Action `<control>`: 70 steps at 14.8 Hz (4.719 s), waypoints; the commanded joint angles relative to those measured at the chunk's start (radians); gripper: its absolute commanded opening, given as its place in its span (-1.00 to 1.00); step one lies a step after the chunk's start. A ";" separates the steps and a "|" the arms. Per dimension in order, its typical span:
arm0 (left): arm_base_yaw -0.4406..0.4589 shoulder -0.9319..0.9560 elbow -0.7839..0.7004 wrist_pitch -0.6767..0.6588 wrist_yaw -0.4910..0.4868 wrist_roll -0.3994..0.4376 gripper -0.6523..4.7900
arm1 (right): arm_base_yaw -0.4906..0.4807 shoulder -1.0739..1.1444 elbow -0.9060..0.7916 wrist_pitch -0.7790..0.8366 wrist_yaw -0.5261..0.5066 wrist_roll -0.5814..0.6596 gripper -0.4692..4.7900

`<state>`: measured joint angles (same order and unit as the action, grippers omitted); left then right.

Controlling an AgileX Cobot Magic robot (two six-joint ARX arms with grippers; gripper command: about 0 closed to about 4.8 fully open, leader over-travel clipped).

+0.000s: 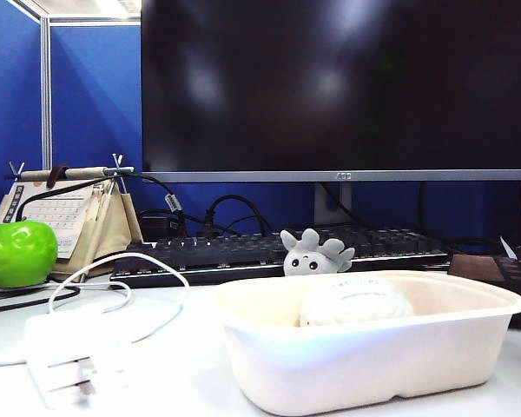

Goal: Place the tilting octopus upright.

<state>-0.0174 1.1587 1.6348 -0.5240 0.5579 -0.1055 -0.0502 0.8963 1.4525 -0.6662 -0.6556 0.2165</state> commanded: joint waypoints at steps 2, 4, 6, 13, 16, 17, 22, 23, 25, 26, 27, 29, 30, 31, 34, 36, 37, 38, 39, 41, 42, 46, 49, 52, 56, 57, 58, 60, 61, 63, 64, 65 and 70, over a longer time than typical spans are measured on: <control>-0.035 0.098 0.006 -0.159 0.011 0.053 -0.77 | 0.001 0.123 0.004 -0.123 -0.021 0.000 -0.85; -0.090 0.145 0.005 -0.268 0.005 0.110 -0.77 | 0.001 0.193 0.004 -0.133 -0.021 0.000 -0.85; -0.150 0.185 -0.005 -0.327 0.003 0.136 -0.77 | 0.002 0.247 0.004 -0.205 -0.020 0.000 -0.85; -0.302 0.307 -0.024 -0.296 0.005 0.137 -0.77 | 0.183 0.328 -0.206 -0.111 -0.012 -0.037 -0.84; -0.311 0.348 -0.024 -0.306 0.005 0.135 -0.77 | 0.290 0.351 -0.375 0.076 -0.003 -0.037 -0.69; -0.321 0.364 -0.024 -0.308 0.005 0.135 -0.77 | 0.298 0.378 -0.404 0.122 0.015 -0.037 -0.47; -0.389 0.493 -0.024 -0.320 -0.003 0.135 -0.77 | 0.329 0.536 -0.415 0.238 0.034 -0.037 0.00; -0.396 0.516 -0.024 -0.320 -0.005 0.135 -0.76 | 0.338 0.555 -0.415 0.251 0.033 -0.037 0.00; -0.410 0.577 -0.024 -0.304 -0.017 0.135 -0.49 | 0.336 0.592 -0.416 0.269 0.078 -0.037 0.00; -0.410 0.594 -0.024 -0.303 -0.023 0.135 -0.48 | 0.340 0.602 -0.416 0.275 0.077 -0.037 0.00; -0.410 0.621 -0.024 -0.296 -0.023 0.135 -0.48 | 0.340 0.615 -0.416 0.283 0.084 -0.037 0.05; -0.410 0.656 -0.024 -0.270 -0.023 0.135 -0.45 | 0.341 0.632 -0.416 0.291 0.097 -0.037 0.19; -0.410 0.670 -0.024 -0.251 -0.023 0.135 -0.44 | 0.342 0.639 -0.416 0.303 0.100 -0.037 0.19; -0.410 0.677 -0.024 -0.235 -0.022 0.135 -0.44 | 0.342 0.644 -0.416 0.316 0.103 -0.037 0.19; -0.410 0.695 -0.024 -0.175 -0.020 0.135 -0.43 | 0.342 0.663 -0.415 0.360 0.104 -0.037 0.19; -0.410 0.697 -0.024 -0.154 -0.019 0.132 -0.39 | 0.342 0.686 -0.415 0.393 0.104 -0.037 0.19; -0.417 0.699 -0.024 -0.142 -0.021 0.132 -0.25 | 0.342 0.702 -0.415 0.412 0.104 -0.037 0.19; -0.419 0.701 -0.024 -0.127 -0.019 0.132 -0.17 | 0.343 0.723 -0.415 0.438 0.103 -0.036 0.19; -0.430 0.703 -0.024 -0.120 -0.019 0.132 -0.17 | 0.343 0.736 -0.415 0.449 0.104 -0.035 0.19; -0.446 0.706 -0.024 -0.105 -0.022 0.132 -0.17 | 0.343 0.761 -0.415 0.466 0.104 -0.032 0.19; -0.453 0.710 -0.024 -0.094 -0.021 0.132 -0.17 | 0.343 0.772 -0.415 0.471 0.105 -0.033 0.19; -0.473 0.732 -0.024 -0.074 -0.023 0.133 -0.17 | 0.343 0.794 -0.415 0.498 0.122 -0.033 0.19; -0.473 0.756 -0.024 -0.079 -0.023 0.145 -0.17 | 0.343 0.794 -0.415 0.499 0.123 -0.033 0.19; -0.473 0.768 -0.024 -0.092 -0.023 0.234 -0.17 | 0.343 0.794 -0.415 0.499 0.122 0.026 0.19; -0.473 0.769 -0.024 -0.088 -0.023 0.346 -0.17 | 0.343 0.794 -0.415 0.505 0.118 0.205 0.19; -0.473 0.769 -0.024 -0.086 -0.023 0.345 -0.17 | 0.343 0.794 -0.415 0.508 0.113 0.266 0.19; -0.473 0.769 -0.024 -0.086 -0.023 0.345 -0.17 | 0.343 0.794 -0.415 0.515 0.089 0.349 0.19; -0.473 0.769 -0.024 -0.083 -0.023 0.345 -0.17 | 0.349 0.794 -0.415 0.532 0.055 0.538 0.19; -0.473 0.769 -0.024 -0.083 -0.023 0.345 -0.17 | 0.351 0.794 -0.415 0.537 0.043 0.602 0.19; -0.473 0.769 -0.024 -0.085 -0.022 0.341 -0.17 | 0.359 0.794 -0.415 0.545 0.088 0.602 0.19; -0.473 0.769 -0.024 -0.085 -0.022 0.341 -0.17 | 0.359 0.794 -0.415 0.542 0.097 0.602 0.19; -0.473 0.769 -0.024 -0.085 -0.022 0.341 -0.17 | 0.359 0.794 -0.415 0.544 0.097 0.602 0.19; -0.473 0.769 -0.024 -0.086 -0.022 0.341 -0.17 | 0.360 0.794 -0.415 0.529 0.106 0.603 0.19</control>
<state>-0.4896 1.9301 1.6081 -0.6170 0.5335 0.2352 0.3088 1.6939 1.0355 -0.1413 -0.5598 0.8177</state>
